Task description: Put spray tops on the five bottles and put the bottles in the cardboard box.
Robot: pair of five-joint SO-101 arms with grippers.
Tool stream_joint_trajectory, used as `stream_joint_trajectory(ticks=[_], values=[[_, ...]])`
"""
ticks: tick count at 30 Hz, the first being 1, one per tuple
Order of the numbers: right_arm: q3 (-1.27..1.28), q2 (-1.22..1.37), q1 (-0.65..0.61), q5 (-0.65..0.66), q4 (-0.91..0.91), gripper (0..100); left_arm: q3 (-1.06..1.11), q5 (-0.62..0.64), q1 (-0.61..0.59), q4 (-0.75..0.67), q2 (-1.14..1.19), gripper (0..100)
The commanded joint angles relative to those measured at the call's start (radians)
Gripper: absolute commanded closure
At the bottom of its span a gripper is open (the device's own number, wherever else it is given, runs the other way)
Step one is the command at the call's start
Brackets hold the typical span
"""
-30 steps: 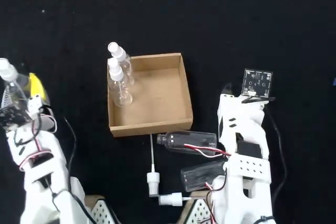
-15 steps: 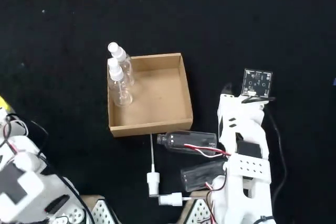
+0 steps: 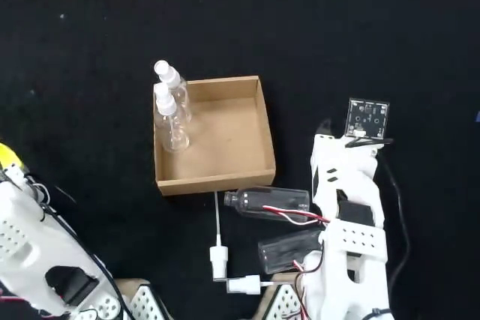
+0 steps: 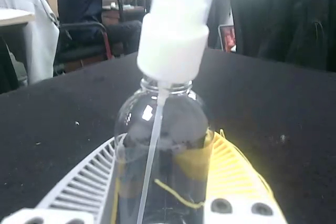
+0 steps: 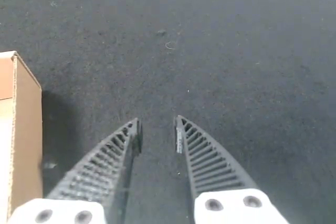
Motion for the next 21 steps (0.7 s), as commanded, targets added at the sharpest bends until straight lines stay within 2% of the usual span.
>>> stream_joint_trajectory(ticks=[1, 5, 14, 19, 21], values=[[-0.004, 0.008, -0.018, -0.003, -0.028, 91.3, -0.033, -0.005, -0.007, -0.055, 0.018, 85], [-0.004, 0.008, -0.017, -0.003, -0.028, 91.3, -0.030, -0.003, -0.007, -0.055, 0.021, 74], [-0.004, 0.008, -0.017, -0.003, -0.028, 91.3, -0.030, -0.006, -0.010, -0.055, 0.011, 72], [-0.004, 0.008, -0.017, -0.003, -0.028, 91.3, -0.031, -0.003, -0.002, -0.055, 0.011, 62], [-0.004, 0.008, -0.017, -0.003, -0.028, 91.3, -0.033, -0.003, -0.001, -0.055, 0.011, 62]])
